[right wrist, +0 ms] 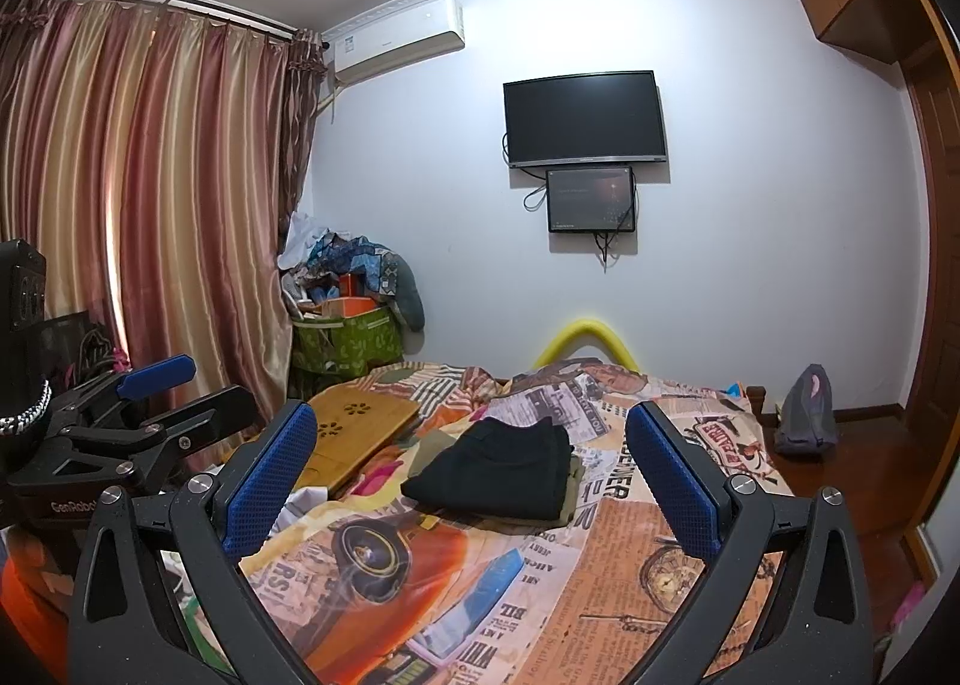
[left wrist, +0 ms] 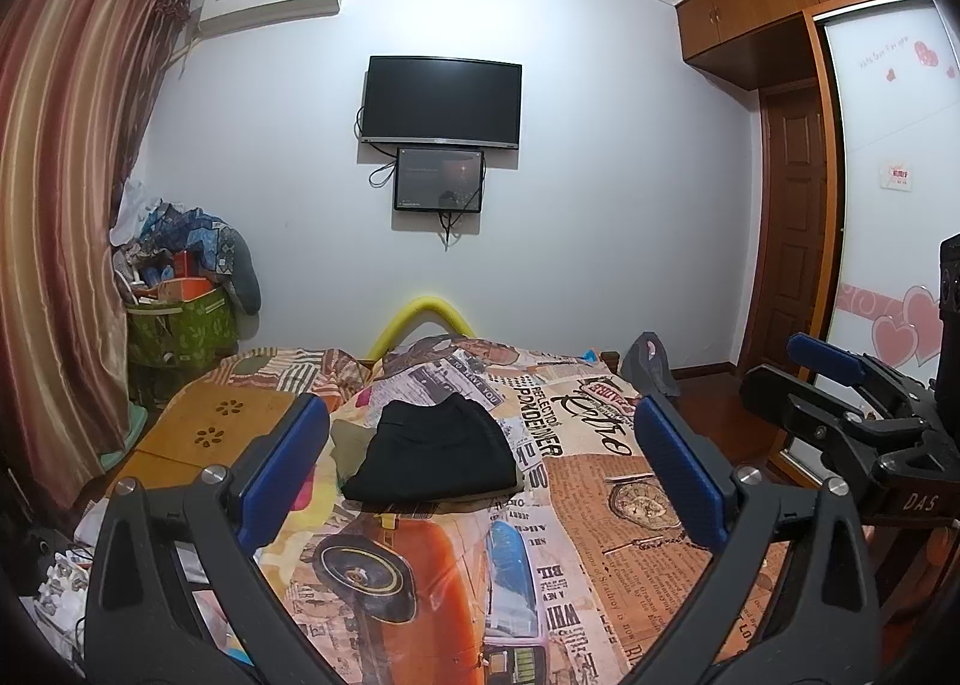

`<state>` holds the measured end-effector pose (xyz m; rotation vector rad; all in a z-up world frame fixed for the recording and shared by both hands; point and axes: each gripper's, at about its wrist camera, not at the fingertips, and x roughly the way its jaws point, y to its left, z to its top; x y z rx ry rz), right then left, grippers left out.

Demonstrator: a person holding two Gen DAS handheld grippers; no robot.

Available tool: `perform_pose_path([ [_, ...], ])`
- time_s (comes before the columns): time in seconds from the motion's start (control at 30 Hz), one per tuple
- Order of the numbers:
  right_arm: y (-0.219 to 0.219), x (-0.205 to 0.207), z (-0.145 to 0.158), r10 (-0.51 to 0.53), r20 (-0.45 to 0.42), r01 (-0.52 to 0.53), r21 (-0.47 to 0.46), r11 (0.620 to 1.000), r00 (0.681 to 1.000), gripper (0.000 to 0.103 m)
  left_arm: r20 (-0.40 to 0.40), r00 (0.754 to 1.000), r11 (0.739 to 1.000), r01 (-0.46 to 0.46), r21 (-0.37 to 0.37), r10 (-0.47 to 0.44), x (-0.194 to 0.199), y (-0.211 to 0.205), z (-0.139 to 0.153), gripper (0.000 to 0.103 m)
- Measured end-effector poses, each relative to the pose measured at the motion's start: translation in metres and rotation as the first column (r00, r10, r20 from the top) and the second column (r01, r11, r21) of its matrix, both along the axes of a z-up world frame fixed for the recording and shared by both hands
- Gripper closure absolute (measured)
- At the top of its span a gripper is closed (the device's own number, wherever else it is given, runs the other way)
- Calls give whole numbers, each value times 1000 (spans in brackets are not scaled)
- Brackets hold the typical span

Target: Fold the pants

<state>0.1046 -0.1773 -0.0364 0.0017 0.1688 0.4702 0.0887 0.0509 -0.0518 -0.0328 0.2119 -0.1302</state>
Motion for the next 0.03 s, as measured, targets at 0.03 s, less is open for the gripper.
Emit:
perform_pose_path([
  [0.03,0,0,0,0,-1,0,1,1000,1000,0,-1,1000,1000,-2,1,2,0,0,0,0],
])
